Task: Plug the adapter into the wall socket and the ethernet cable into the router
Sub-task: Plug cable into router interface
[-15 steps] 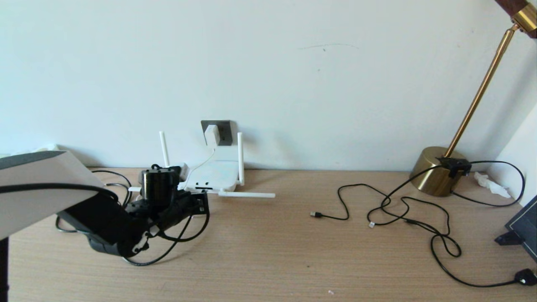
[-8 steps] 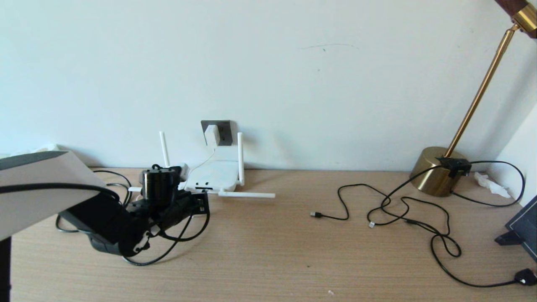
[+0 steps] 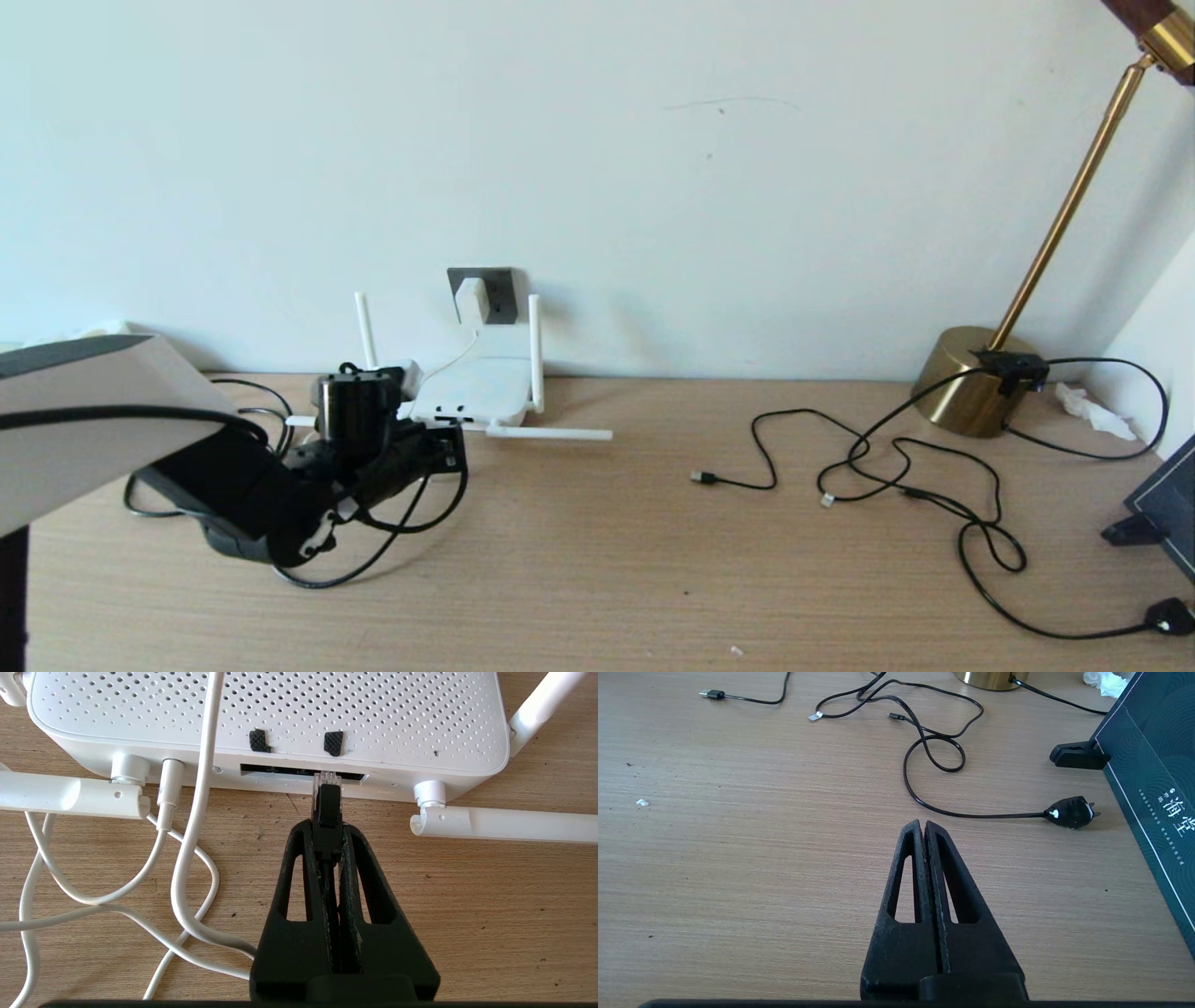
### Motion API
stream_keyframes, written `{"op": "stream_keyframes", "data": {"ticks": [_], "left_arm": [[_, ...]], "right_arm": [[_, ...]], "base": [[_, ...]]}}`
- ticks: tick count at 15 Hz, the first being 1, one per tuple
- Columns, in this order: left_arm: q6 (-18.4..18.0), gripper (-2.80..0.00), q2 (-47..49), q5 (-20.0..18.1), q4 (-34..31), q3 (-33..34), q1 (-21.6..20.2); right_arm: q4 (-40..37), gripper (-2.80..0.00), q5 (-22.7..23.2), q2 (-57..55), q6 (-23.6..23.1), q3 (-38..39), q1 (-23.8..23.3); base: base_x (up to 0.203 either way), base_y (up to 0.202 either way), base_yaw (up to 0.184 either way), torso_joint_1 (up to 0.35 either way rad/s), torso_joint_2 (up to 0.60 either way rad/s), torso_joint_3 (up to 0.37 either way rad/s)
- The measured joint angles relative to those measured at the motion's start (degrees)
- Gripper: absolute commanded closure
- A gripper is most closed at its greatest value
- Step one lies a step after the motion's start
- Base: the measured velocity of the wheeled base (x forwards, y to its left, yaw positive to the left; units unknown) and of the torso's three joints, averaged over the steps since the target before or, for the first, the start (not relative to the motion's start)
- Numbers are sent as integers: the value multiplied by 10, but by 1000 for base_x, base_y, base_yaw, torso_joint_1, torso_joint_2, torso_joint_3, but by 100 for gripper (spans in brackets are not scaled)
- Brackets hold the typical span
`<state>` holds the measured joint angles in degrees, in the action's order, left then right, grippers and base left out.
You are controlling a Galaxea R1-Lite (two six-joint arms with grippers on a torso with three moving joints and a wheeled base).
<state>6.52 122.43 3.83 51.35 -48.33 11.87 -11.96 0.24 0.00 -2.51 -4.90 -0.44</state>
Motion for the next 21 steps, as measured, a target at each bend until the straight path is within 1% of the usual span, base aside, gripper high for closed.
{"op": "stream_keyframes", "data": {"ticks": [21], "left_arm": [[0,0,5,-4,0,-5,-1]], "right_arm": [[0,0,0,0,0,0,0]], "base": [[0,0,0,0,0,0]]}}
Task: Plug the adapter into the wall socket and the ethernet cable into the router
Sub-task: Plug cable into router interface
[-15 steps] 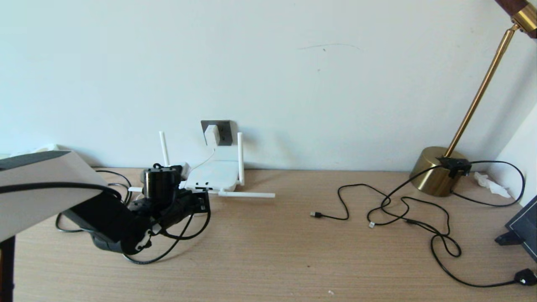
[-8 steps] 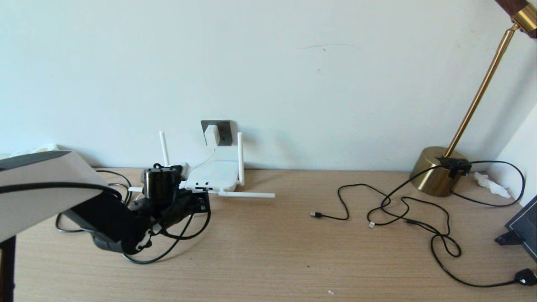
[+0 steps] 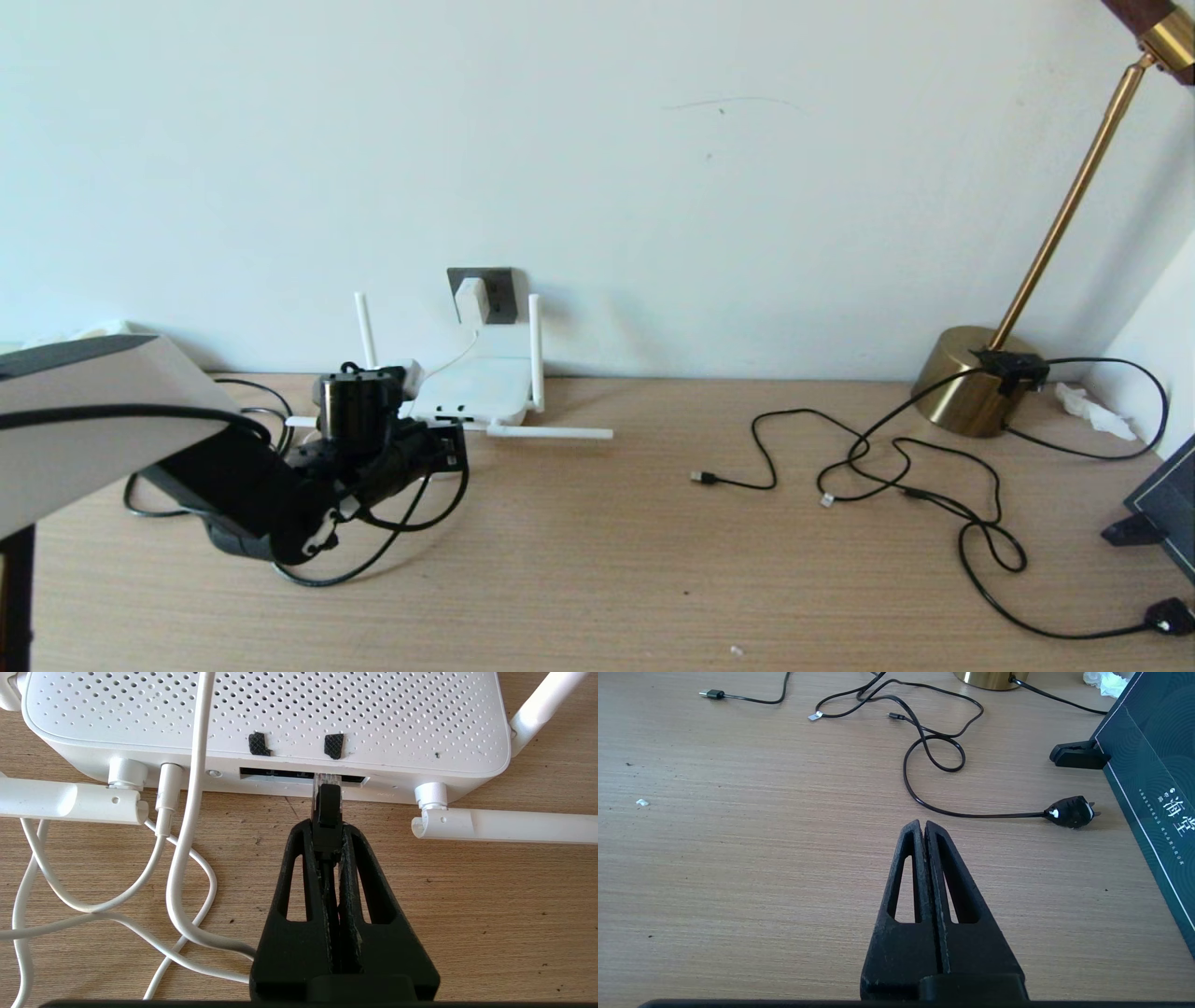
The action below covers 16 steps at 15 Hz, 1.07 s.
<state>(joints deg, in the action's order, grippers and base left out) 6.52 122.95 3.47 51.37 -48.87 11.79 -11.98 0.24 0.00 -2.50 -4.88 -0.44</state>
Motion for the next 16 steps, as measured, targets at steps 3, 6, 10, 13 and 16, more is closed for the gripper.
{"op": "stream_keyframes", "data": {"ticks": [3,6,10,13,16], "left_arm": [[0,0,0,0,0,0,-2],[0,0,0,0,0,0,-4],[0,0,2,-3,0,-4,-5],[0,0,3,-5,-1,-6,-7],[0,0,4,-5,-2,-9,-7]], "right_arm": [[0,0,0,0,0,0,0],[0,0,0,0,0,0,0],[0,0,0,0,0,0,0],[0,0,0,0,0,0,0],[0,0,0,0,0,0,0]], "base": [[0,0,0,0,0,0],[0,0,0,0,0,0],[0,0,0,0,0,0],[0,0,0,0,0,0],[0,0,0,0,0,0]]}}
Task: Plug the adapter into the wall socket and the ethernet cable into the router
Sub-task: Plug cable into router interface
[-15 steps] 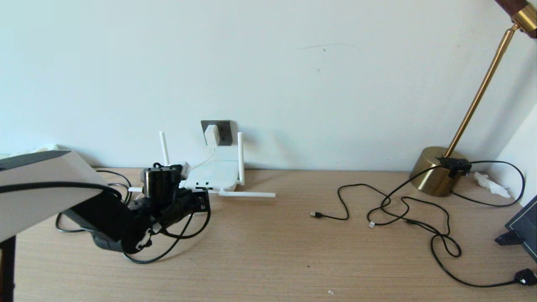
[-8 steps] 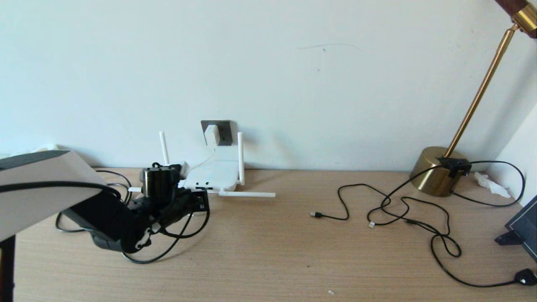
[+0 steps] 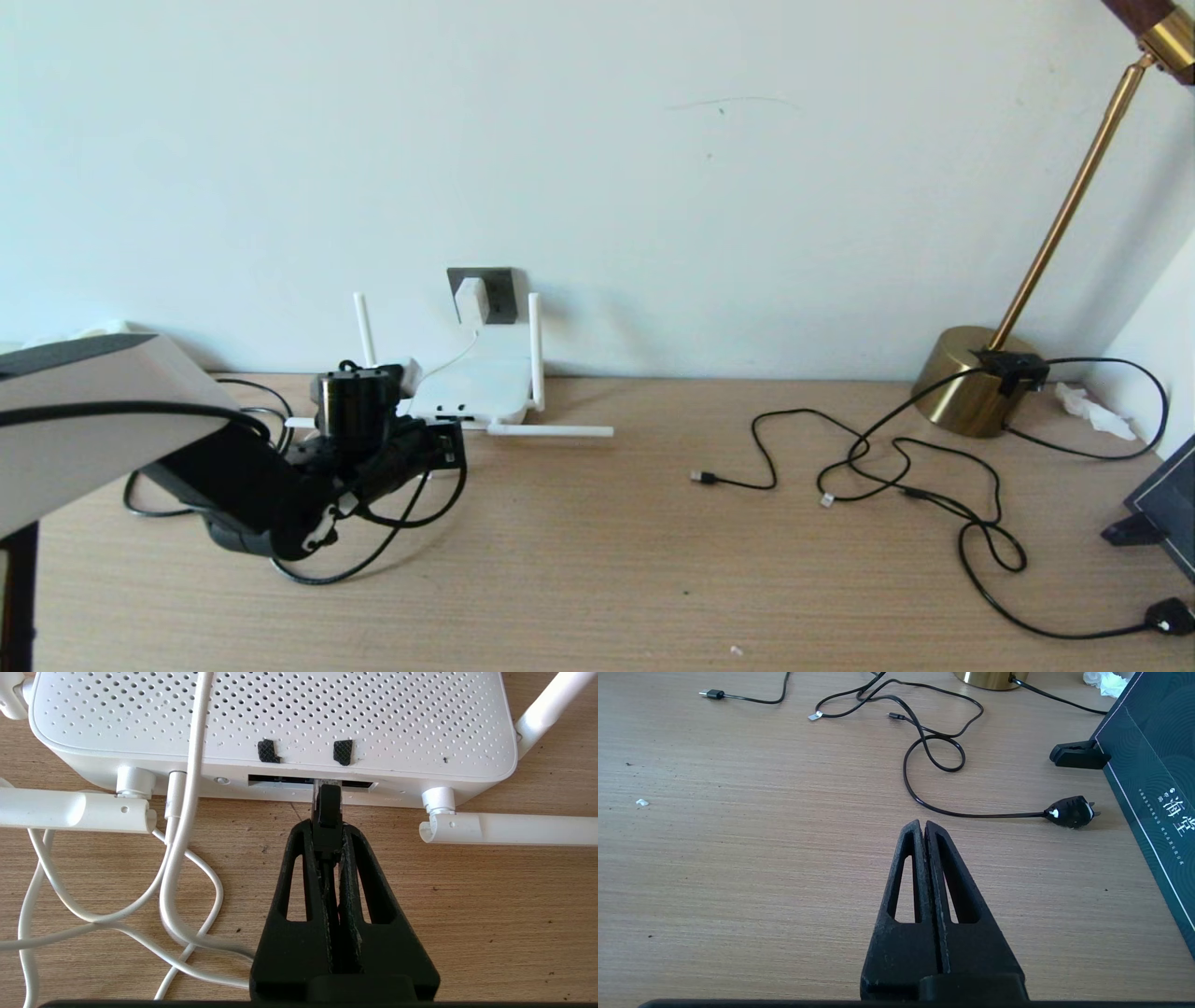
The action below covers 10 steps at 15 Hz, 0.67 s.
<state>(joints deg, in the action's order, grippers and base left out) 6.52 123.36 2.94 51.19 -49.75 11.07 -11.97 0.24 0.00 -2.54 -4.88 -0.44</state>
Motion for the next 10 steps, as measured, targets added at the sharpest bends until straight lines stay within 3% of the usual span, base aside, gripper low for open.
{"op": "stream_keyframes", "data": {"ticks": [10], "left_arm": [[0,0,9,-2,0,-4,0]], "right_arm": [[0,0,0,0,0,0,0]], "base": [[0,0,0,0,0,0]]}}
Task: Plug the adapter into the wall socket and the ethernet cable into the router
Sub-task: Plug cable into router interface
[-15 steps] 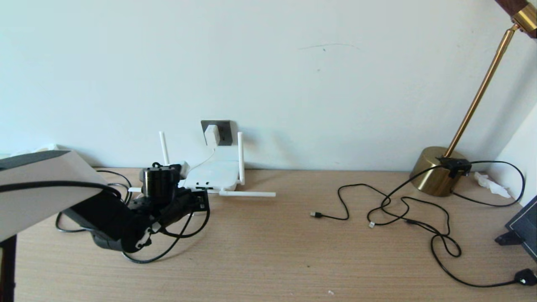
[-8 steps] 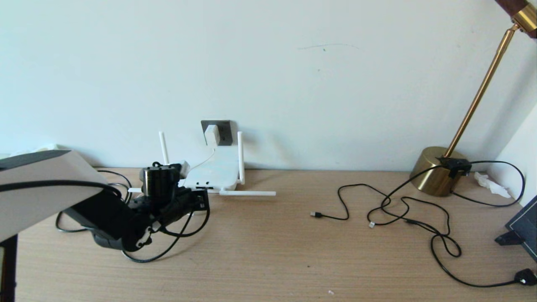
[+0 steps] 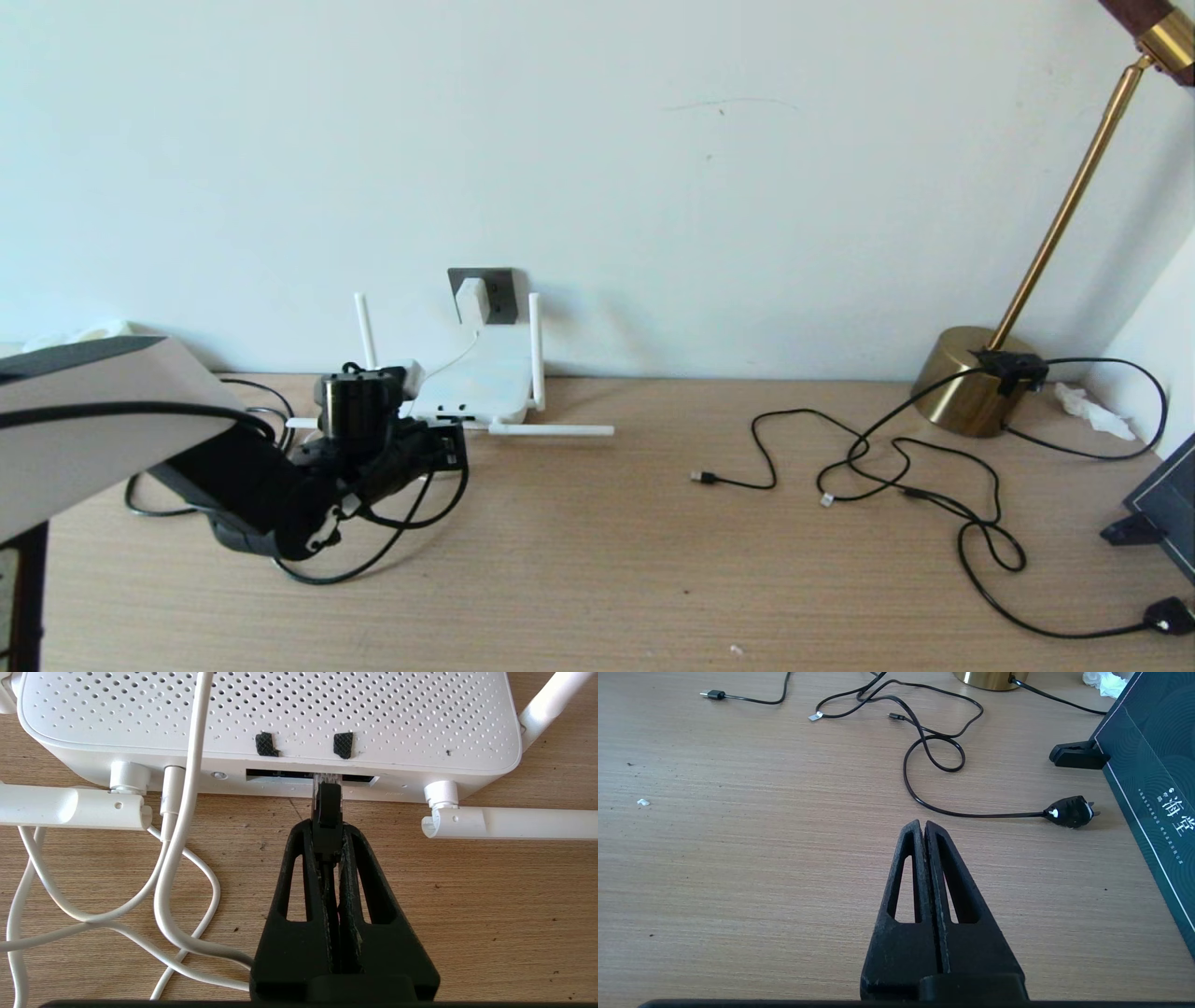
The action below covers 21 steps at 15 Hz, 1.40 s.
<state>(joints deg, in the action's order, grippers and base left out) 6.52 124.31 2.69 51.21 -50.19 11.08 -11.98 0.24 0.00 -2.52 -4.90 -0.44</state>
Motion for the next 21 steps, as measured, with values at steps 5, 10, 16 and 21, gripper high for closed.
{"op": "stream_keyframes", "data": {"ticks": [5,10,16,21], "left_arm": [[0,0,5,0,0,-6,0],[0,0,9,0,0,-11,0],[0,0,10,0,0,-11,0],[-1,0,9,0,0,-11,0]], "right_arm": [[0,0,0,0,0,0,0],[0,0,0,0,0,0,0],[0,0,0,0,0,0,0],[0,0,0,0,0,1,0]], "base": [[0,0,0,0,0,0],[0,0,0,0,0,0],[0,0,0,0,0,0],[0,0,0,0,0,0]]}}
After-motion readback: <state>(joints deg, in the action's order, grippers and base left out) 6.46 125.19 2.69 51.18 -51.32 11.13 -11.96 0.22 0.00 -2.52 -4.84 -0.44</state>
